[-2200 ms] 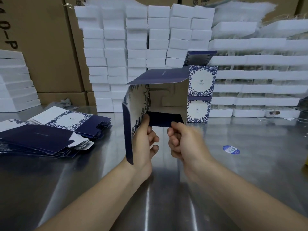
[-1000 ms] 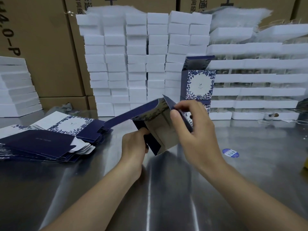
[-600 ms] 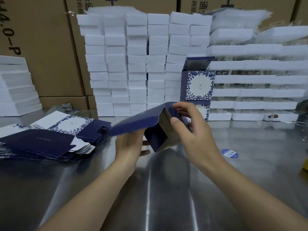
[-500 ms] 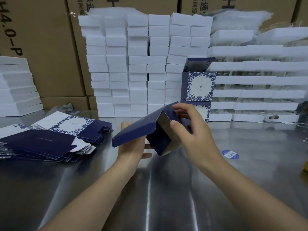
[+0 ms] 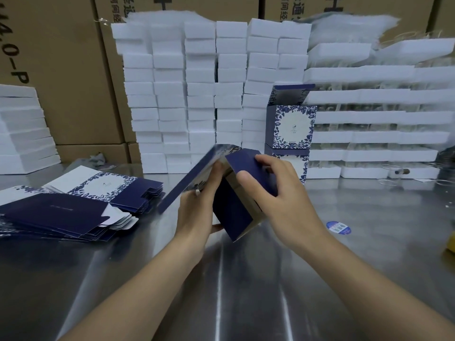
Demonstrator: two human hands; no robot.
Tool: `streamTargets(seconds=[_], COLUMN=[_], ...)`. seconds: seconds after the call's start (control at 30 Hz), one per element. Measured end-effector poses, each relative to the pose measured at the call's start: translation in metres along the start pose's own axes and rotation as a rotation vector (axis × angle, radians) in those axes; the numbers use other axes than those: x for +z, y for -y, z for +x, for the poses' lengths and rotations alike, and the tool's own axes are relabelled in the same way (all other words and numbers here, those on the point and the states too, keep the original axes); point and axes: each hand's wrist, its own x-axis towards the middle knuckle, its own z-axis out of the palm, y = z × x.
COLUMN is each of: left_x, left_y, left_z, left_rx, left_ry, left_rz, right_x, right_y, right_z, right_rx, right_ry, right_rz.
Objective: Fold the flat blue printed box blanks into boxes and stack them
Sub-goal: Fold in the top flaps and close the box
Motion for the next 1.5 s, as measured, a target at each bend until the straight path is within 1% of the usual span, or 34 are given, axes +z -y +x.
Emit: streamTargets(seconds=[0.13, 0.27, 0.33, 0.37, 0.43, 0.47, 0.5, 0.57, 0.6, 0.67, 0.73, 0.8, 0.87, 0.93, 1.0, 1.1, 1.17, 1.23, 1.27, 1.33, 1.4, 1.5], left_x=[0.002, 0.001, 0.002, 0.002, 0.003, 0.003, 0.005, 0.007, 0.008, 0.011, 0.016, 0.019, 0.021, 0.023, 0.025, 0.026, 0.026, 0.025, 0.024, 0.024, 0.025, 0.029], left_y=[-0.002, 0.003, 0.006, 0.007, 0.008, 0.009, 0.011, 0.016, 0.019, 0.022, 0.024, 0.027, 0.034, 0.037, 0.038, 0.040, 0.040, 0.039, 0.039, 0.039, 0.039, 0.037], left_z=[0.001, 0.004, 0.004, 0.003, -0.002, -0.004, -0.007, -0.009, -0.010, -0.013, -0.015, -0.016, -0.015, -0.011, -0.007, -0.003, -0.004, -0.003, -0.003, 0.000, 0.002, 0.002], left_rx=[0.082, 0.169, 0.270, 0.329, 0.437, 0.499, 0.559, 0.629, 0.621, 0.507, 0.293, 0.051, -0.106, -0.151, -0.199, -0.243, -0.252, -0.266, -0.280, -0.309, -0.333, -0.351], left_ry=[-0.034, -0.056, 0.005, 0.044, 0.088, 0.083, 0.061, -0.008, -0.039, -0.062, -0.041, 0.032, 0.137, 0.191, 0.144, 0.052, 0.017, 0.012, 0.019, 0.031, 0.035, 0.114], left_rz=[0.005, -0.002, 0.036, 0.058, 0.119, 0.175, 0.244, 0.305, 0.287, 0.209, 0.174, 0.176, 0.137, 0.098, 0.053, -0.021, -0.071, -0.076, -0.071, -0.061, -0.067, -0.054], right_x=[-0.004, -0.006, -0.012, -0.016, -0.020, -0.021, -0.019, -0.015, -0.013, -0.008, -0.001, 0.006, 0.015, 0.023, 0.028, 0.033, 0.036, 0.039, 0.040, 0.041, 0.042, 0.041], right_y=[0.001, -0.003, -0.013, -0.019, -0.028, -0.033, -0.035, -0.035, -0.034, -0.033, -0.031, -0.030, -0.030, -0.028, -0.029, -0.027, -0.029, -0.028, -0.028, -0.029, -0.029, -0.029], right_z=[0.001, 0.005, 0.008, 0.009, 0.010, 0.009, 0.007, 0.006, 0.007, 0.005, 0.003, -0.002, -0.009, -0.014, -0.015, -0.013, -0.012, -0.012, -0.012, -0.014, -0.016, -0.016], right_rx=[0.077, 0.120, 0.158, 0.205, 0.373, 0.443, 0.492, 0.557, 0.592, 0.669, 0.742, 0.760, 0.708, 0.685, 0.701, 0.805, 0.834, 0.865, 0.849, 0.785, 0.735, 0.696], right_ry=[0.001, -0.047, -0.055, -0.028, 0.061, 0.081, 0.065, -0.021, -0.068, -0.127, -0.139, -0.144, -0.126, -0.101, -0.098, -0.075, -0.042, -0.040, -0.021, 0.017, 0.021, 0.025], right_rz=[0.064, -0.022, -0.089, -0.119, -0.158, -0.112, -0.017, 0.175, 0.261, 0.436, 0.597, 0.699, 0.713, 0.683, 0.666, 0.676, 0.621, 0.673, 0.682, 0.620, 0.625, 0.624])
